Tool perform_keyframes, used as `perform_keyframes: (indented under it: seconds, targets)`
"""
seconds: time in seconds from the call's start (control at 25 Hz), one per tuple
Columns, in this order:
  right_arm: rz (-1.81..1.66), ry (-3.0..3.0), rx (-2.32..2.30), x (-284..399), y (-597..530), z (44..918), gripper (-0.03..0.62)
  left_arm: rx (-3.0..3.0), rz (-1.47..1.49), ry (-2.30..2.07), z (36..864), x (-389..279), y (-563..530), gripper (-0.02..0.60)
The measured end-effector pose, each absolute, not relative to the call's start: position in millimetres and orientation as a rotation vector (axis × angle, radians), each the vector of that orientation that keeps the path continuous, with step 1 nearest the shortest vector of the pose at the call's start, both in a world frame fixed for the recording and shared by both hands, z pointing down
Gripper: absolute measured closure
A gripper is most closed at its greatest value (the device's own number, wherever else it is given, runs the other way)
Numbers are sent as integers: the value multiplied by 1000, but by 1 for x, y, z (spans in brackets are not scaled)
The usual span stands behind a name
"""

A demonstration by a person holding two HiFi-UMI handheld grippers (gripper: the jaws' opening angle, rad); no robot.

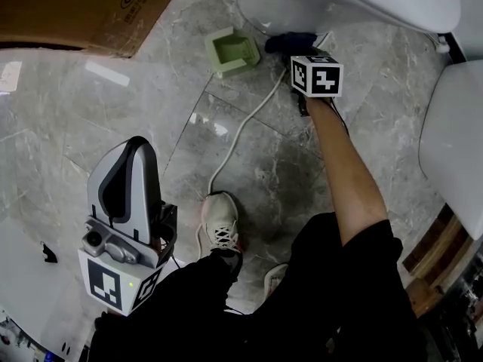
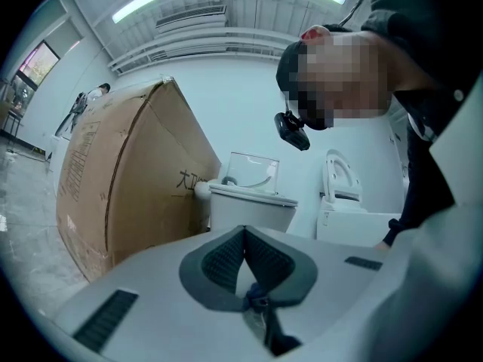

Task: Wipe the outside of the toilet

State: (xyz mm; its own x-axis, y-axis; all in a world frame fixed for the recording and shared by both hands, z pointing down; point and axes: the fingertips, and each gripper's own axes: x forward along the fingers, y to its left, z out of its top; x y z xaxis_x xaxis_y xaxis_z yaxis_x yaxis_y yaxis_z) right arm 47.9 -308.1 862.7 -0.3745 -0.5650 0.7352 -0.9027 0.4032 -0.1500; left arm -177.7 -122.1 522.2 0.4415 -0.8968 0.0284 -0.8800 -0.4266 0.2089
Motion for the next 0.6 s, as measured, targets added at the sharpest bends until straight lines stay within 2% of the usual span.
perform_keyframes:
  seconds: [0.32, 0.6]
  targets:
    - [686, -2083, 1197, 47, -295, 851, 519, 2500, -148, -1553, 520, -174, -118, 572]
    - [583, -2181, 1162, 46, -276, 804, 522, 2529, -165, -1546, 509, -154, -105, 572]
